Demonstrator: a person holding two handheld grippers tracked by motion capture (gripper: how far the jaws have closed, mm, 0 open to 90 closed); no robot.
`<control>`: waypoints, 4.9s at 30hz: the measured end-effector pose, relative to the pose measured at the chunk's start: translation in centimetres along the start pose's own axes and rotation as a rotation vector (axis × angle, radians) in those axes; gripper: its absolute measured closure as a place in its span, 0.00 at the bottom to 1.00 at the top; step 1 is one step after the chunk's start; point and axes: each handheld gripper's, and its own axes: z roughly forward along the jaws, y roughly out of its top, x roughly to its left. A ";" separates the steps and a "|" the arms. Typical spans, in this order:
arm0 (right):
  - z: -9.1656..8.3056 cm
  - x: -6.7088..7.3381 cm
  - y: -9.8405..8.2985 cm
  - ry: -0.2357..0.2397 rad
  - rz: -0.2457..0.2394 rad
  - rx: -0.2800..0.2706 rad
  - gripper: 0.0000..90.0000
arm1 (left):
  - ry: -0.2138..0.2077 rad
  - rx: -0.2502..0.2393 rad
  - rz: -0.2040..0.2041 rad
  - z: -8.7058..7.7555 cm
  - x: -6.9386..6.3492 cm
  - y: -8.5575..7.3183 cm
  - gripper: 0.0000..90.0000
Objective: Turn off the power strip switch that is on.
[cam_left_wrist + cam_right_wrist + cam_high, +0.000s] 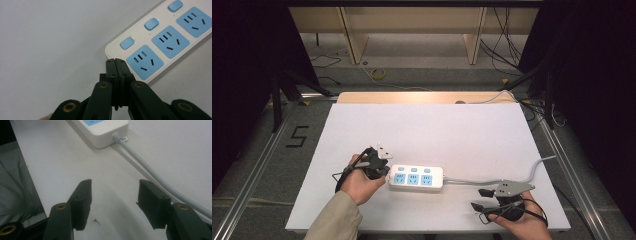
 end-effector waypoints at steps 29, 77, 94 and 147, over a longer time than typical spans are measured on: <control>-0.1 0.0 0.0 0.004 0.001 -0.003 0.50 | -0.016 0.032 0.023 0.5 -0.5 1.5 1.00; -0.1 0.0 0.0 0.013 0.005 -0.004 0.50 | -0.055 0.149 0.088 2.2 -1.0 4.7 1.00; -0.1 0.0 0.0 0.015 0.004 -0.003 0.50 | -0.067 0.182 0.105 2.8 -0.5 5.5 1.00; -0.1 0.0 0.0 0.025 0.001 -0.006 0.49 | -0.102 0.278 0.186 4.1 -0.9 7.6 1.00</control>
